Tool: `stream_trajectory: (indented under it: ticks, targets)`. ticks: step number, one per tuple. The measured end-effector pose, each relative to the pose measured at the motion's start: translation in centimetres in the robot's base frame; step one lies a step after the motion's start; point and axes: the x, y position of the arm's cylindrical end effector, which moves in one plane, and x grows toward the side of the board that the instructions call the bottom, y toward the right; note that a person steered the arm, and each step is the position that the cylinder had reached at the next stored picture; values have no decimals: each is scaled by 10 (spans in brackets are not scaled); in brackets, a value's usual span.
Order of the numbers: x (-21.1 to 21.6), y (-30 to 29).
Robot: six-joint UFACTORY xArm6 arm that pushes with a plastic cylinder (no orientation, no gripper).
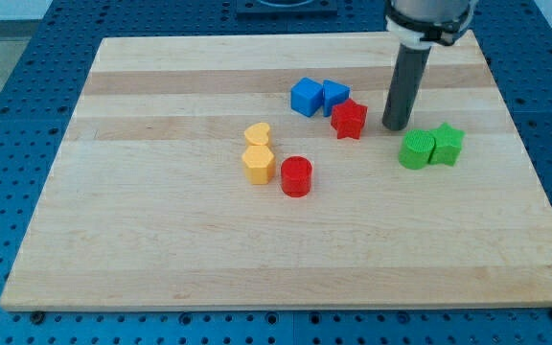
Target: Move red star towards red circle
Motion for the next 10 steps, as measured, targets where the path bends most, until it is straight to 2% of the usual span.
stream_trajectory:
  ticks: [1, 3, 5, 8, 10]
  targets:
    - [-18, -1]
    - [-18, -22]
    - [4, -56]
    - [14, -89]
    - [50, -101]
